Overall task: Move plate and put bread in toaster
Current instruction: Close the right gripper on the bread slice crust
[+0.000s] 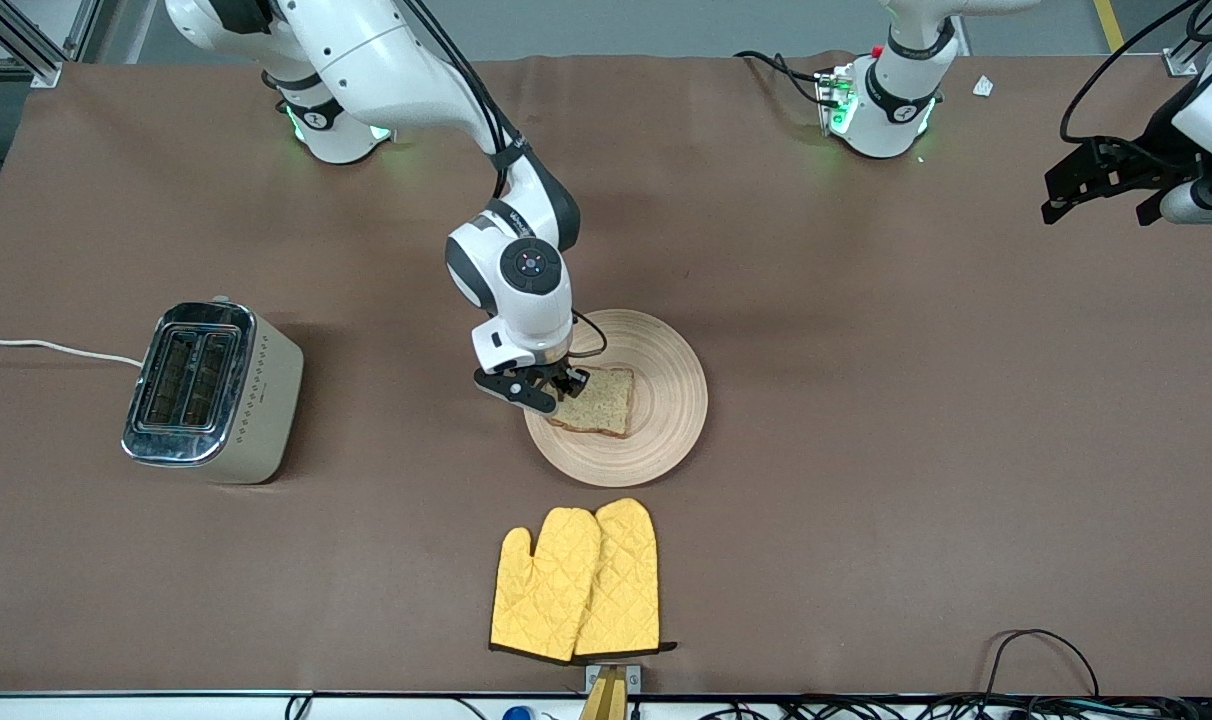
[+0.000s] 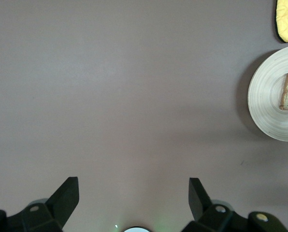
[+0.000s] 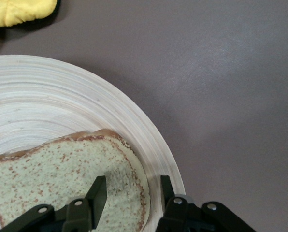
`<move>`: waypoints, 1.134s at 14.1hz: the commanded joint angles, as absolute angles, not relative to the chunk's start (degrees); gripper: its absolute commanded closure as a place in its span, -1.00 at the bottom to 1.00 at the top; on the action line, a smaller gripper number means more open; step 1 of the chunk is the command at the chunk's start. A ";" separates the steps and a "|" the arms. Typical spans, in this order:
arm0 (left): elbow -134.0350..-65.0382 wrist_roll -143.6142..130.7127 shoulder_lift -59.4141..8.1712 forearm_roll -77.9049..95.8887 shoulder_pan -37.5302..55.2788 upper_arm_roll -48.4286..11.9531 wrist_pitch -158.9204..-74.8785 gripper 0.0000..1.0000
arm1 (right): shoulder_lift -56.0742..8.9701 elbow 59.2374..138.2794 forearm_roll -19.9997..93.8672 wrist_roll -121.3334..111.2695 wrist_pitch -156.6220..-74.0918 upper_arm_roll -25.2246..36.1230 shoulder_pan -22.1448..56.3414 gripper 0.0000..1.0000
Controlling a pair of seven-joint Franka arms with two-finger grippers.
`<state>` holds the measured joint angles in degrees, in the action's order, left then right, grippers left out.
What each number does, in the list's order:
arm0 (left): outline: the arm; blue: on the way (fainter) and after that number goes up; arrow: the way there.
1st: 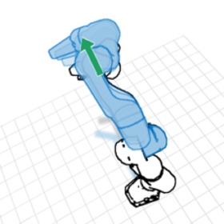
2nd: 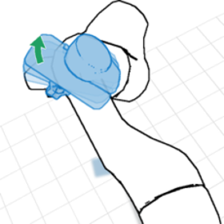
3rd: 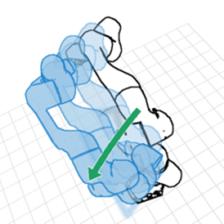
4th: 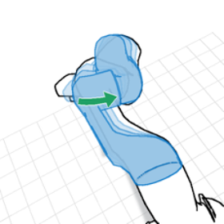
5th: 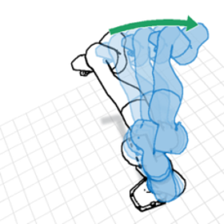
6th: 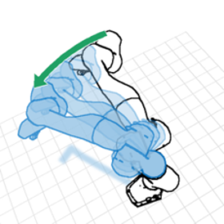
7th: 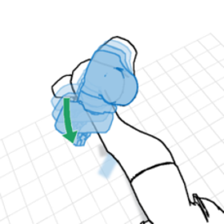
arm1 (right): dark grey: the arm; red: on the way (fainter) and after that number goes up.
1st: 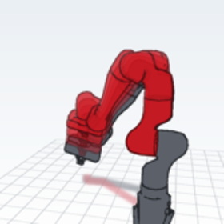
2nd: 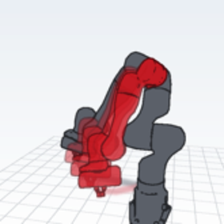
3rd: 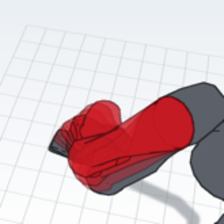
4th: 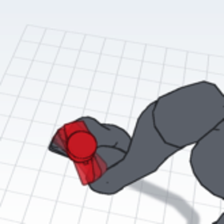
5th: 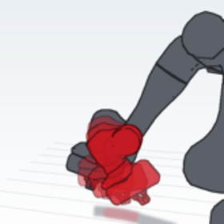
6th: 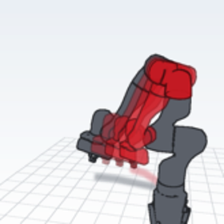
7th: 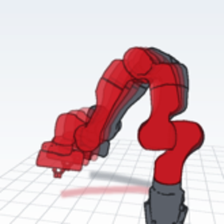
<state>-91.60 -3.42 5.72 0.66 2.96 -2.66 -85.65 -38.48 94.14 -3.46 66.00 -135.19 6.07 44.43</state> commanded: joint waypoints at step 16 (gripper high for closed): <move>-90.35 -2.72 4.66 -0.53 3.08 -2.46 -85.25 -1.00 | -40.61 92.64 -5.62 69.08 -135.00 6.59 45.53 0.59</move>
<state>-91.60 -3.42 5.18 0.66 2.93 -2.54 -85.65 -39.67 93.45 -3.77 67.23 -135.33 6.06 44.84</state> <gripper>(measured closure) 0.000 0.718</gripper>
